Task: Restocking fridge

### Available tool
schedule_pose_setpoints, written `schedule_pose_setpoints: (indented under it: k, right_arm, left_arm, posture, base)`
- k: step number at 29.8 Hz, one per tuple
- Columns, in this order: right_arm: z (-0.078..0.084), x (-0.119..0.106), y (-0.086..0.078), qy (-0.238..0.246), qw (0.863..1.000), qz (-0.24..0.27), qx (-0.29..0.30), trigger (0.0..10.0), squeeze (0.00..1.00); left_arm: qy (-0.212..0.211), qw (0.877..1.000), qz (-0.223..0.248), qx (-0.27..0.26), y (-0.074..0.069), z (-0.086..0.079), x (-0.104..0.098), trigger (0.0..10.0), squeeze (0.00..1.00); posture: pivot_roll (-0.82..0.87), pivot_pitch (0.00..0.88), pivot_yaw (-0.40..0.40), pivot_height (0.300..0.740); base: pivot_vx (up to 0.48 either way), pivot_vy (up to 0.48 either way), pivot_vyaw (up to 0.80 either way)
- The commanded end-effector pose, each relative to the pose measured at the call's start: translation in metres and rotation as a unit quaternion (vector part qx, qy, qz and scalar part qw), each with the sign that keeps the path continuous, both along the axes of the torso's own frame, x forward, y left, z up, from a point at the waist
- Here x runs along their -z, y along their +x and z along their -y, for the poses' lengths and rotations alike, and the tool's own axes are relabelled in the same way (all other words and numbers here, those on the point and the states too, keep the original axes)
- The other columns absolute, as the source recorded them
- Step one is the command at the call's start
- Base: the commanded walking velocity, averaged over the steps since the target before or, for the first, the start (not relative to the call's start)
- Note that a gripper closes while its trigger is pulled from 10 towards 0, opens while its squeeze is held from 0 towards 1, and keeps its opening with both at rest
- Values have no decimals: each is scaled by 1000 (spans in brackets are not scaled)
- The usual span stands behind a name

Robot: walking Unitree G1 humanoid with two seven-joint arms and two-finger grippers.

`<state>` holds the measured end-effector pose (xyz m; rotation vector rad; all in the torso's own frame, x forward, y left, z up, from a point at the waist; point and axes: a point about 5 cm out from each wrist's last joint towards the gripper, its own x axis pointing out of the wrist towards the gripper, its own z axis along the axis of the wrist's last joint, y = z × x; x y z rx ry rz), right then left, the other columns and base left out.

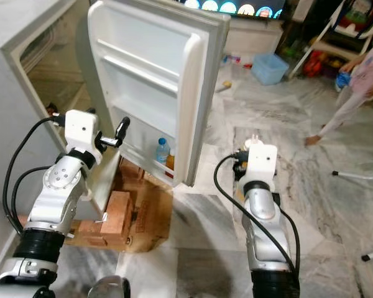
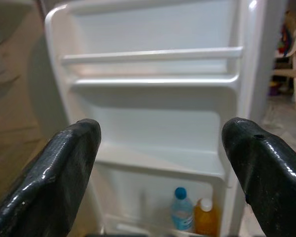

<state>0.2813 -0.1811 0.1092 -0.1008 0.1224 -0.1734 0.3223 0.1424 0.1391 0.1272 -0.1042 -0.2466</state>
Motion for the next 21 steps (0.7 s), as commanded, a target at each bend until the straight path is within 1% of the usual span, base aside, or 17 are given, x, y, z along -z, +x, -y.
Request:
schedule_pose_setpoints:
  k: [1, 3, 11, 19, 21]
  right_arm:
    - [7, -2, 3, -6, 1000, 2, 10, 10000, 0]
    - [8, -2, 3, -6, 1000, 4, 13, 10000, 0]
    - [8, -1, 3, -3, 1000, 5, 16, 10000, 0]
    - [4, -1, 5, 0, 1000, 9, 12, 10000, 0]
    - [3, -1, 5, 1, 1000, 10, 10, 10000, 0]
  left_arm:
    - [4, 1000, 12, 14, -2, 11, -5, 10000, 0]
    - [7, 1000, 10, 20, -4, 15, -3, 10000, 0]
    - [12, 999, 9, 31, -7, 23, -1, 10000, 0]
    - [26, 999, 14, 28, -10, 23, -1, 10000, 0]
    - [28, 999, 13, 26, -10, 22, 0, 10000, 0]
  posture:
    - [73, 0, -78, 740]
    - [71, 0, -75, 740]
    - [70, 0, -68, 740]
    - [75, 0, -68, 740]
    - [76, 0, -68, 740]
  base:
    - [311, -360, 0]
    - [304, -368, 0]
    - [304, -368, 0]
    - [323, -349, 0]
    - [429, -120, 0]
